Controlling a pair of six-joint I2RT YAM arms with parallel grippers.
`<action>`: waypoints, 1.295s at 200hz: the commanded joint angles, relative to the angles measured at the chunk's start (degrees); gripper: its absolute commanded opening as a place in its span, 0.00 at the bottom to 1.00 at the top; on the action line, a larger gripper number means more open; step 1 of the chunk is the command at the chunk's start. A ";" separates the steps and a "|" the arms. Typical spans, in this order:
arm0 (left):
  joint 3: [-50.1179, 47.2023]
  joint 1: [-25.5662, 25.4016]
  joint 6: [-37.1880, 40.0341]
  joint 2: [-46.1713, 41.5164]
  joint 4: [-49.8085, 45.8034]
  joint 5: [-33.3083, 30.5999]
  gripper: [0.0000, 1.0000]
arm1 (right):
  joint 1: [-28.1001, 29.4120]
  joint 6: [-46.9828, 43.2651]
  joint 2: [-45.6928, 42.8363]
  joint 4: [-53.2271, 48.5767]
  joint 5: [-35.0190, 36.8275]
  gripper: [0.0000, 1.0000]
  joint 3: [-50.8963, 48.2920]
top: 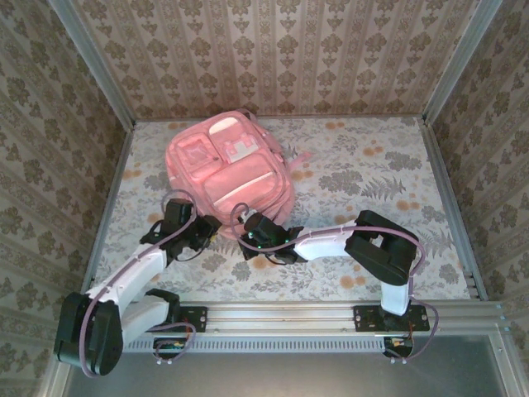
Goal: Pack the student bag
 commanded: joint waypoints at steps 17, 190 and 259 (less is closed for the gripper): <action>0.17 -0.55 -0.51 3.72 4.37 -0.20 0.17 | -0.40 1.15 -0.76 -1.30 -0.07 0.00 -1.47; 9.89 1.44 6.89 2.83 -5.79 -3.10 0.00 | -5.33 -4.60 -7.44 -20.17 2.17 0.00 0.69; 9.64 1.82 9.10 0.49 -8.17 -4.66 0.00 | -9.88 -9.35 -9.07 -20.82 1.15 0.00 -0.55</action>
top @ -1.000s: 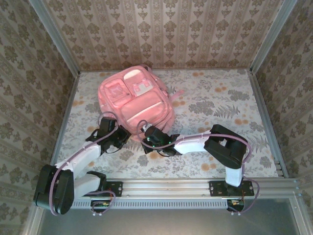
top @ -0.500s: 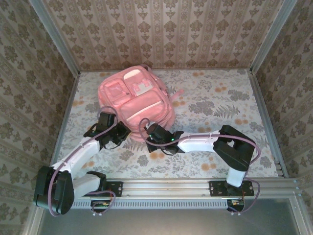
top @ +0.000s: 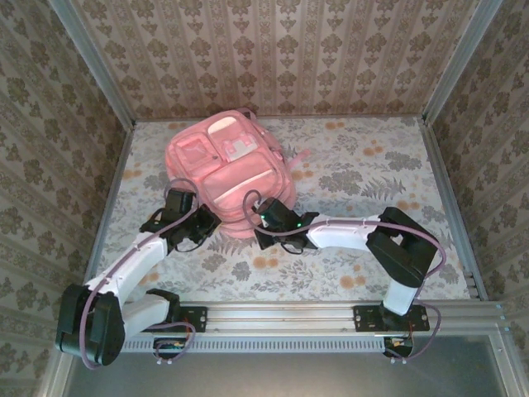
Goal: Pack the student bag
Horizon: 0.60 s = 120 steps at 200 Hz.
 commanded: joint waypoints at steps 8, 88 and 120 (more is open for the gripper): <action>1.90 1.86 3.57 -2.79 -1.88 -5.34 0.00 | -2.73 -4.18 -2.92 -5.96 3.20 0.00 -1.51; 4.85 12.09 13.18 -3.08 -9.39 -0.54 0.01 | 3.58 1.82 3.80 0.68 -7.97 0.00 8.99; 8.30 17.65 16.90 -4.15 -16.64 1.05 0.13 | 7.02 8.16 10.94 1.21 -7.52 0.00 17.61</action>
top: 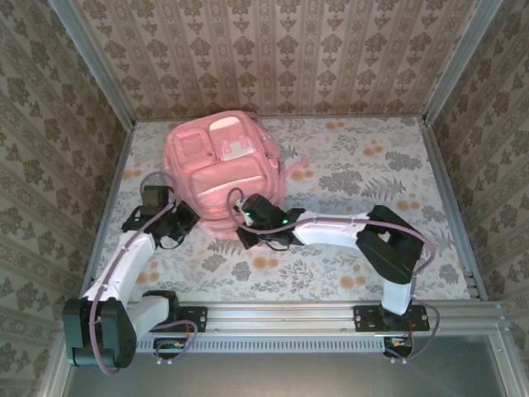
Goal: Pack the student bag
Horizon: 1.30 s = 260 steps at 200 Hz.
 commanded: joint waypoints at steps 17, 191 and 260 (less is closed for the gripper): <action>3.53 3.15 3.02 -4.90 -8.96 2.71 0.28 | 2.33 10.72 5.97 4.77 -1.32 0.00 7.19; -2.21 -7.13 -17.05 -1.50 -1.39 1.06 0.49 | 3.12 11.17 6.09 5.88 3.06 0.00 6.09; -2.40 -7.95 -20.14 -4.11 -3.19 -0.85 0.48 | 3.13 11.29 6.30 6.32 3.55 0.00 5.95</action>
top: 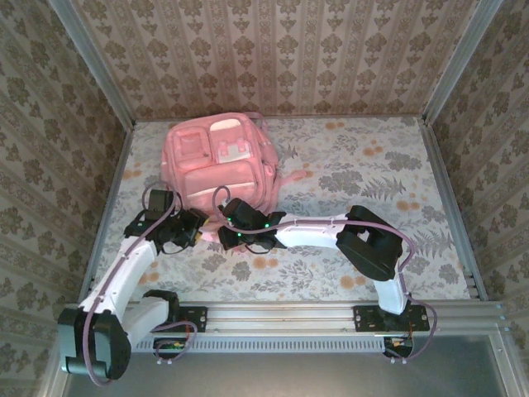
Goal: Pack the student bag
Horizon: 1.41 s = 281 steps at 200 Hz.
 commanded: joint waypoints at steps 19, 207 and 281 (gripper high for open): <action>-1.85 -2.05 -4.00 1.32 0.51 -1.48 0.50 | 0.37 0.23 0.33 3.53 2.35 0.00 -0.44; 2.06 -3.41 -2.42 12.02 2.75 -9.23 0.32 | 0.99 -9.90 -3.66 -9.36 12.89 0.00 -0.30; 3.43 -3.43 -1.38 12.58 1.48 -9.98 0.18 | -0.92 -11.70 -6.46 -12.09 12.18 0.00 -1.81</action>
